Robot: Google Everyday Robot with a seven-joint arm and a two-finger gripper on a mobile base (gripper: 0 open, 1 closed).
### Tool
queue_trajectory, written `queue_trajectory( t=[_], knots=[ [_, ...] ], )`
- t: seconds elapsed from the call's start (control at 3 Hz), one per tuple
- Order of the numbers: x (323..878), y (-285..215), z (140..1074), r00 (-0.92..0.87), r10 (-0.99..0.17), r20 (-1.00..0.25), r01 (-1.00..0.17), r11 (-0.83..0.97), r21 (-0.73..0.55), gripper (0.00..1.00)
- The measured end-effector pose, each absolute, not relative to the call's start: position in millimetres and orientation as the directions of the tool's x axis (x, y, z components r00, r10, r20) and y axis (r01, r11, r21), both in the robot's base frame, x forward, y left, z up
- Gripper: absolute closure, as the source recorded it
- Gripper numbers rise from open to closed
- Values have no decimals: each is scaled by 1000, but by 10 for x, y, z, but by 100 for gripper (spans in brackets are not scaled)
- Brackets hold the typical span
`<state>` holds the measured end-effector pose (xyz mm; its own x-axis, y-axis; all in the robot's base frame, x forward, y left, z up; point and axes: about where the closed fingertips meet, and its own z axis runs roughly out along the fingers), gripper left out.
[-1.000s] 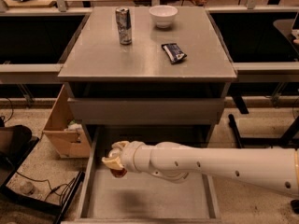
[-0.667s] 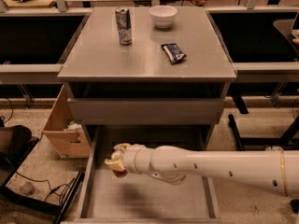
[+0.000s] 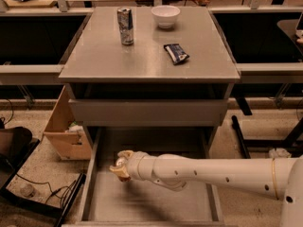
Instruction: Place coke can into middle drawer
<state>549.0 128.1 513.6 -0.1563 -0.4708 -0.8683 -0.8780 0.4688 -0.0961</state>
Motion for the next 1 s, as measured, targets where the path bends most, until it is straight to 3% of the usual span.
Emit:
queue_trajectory(
  t=[1.0],
  knots=[
    [5326, 1461, 4626, -183, -487, -854, -899, 434, -55, 100]
  ],
)
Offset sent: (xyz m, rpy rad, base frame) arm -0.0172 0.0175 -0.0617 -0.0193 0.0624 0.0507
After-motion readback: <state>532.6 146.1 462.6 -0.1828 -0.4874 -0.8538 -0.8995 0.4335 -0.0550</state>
